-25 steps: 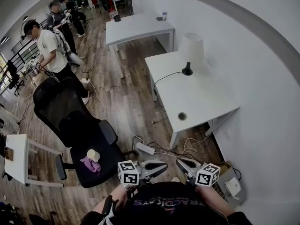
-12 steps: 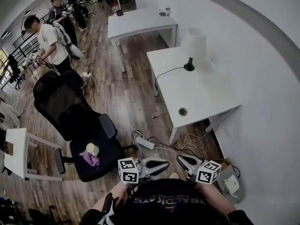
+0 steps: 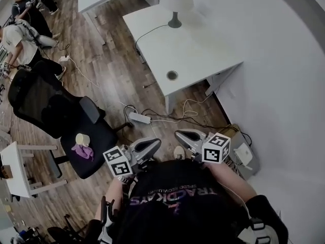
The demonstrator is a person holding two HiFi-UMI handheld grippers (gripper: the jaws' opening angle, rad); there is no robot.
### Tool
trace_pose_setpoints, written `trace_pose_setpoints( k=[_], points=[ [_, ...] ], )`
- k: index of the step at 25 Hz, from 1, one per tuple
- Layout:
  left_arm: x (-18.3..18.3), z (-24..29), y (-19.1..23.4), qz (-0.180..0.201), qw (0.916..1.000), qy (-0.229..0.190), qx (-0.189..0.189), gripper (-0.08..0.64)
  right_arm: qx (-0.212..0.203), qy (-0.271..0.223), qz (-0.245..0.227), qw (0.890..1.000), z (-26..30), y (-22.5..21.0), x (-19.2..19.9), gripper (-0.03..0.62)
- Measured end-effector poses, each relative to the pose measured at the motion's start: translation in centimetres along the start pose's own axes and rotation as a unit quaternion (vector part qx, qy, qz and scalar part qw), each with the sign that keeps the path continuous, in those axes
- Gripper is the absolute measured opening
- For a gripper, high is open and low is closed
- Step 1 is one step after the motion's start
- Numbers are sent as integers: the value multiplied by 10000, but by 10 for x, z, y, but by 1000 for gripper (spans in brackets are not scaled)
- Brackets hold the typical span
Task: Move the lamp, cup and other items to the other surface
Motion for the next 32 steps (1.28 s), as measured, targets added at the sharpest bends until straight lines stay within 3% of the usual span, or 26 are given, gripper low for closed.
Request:
trace_pose_setpoints(
  k=[12,19,24,32],
  points=[
    [36,36,-5,-564,9965,243,-572,3,155,-222,485,9985,-57,-38,8,0],
    [33,16,-13,-463,9931,111,-1070,3,112,-50,630,9979,-51,-44,13,0],
    [20,-12,-6,-134,9895,-9,-1436,3,195,-67,559,9982,-31,-41,4,0],
    [-8,-44,25,-196,9908,-270,-1311,3,338,-259,253,9988,17,-17,-27,2]
  ],
)
Point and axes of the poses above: the fingertips, and each gripper's own axes: z forward along the fingers, y to its left, x out of its underside, the point moved 10 cm from there along -z, backward along the fingers, and after that the axes turned 8 degrees about z, right-handed, at the moved point
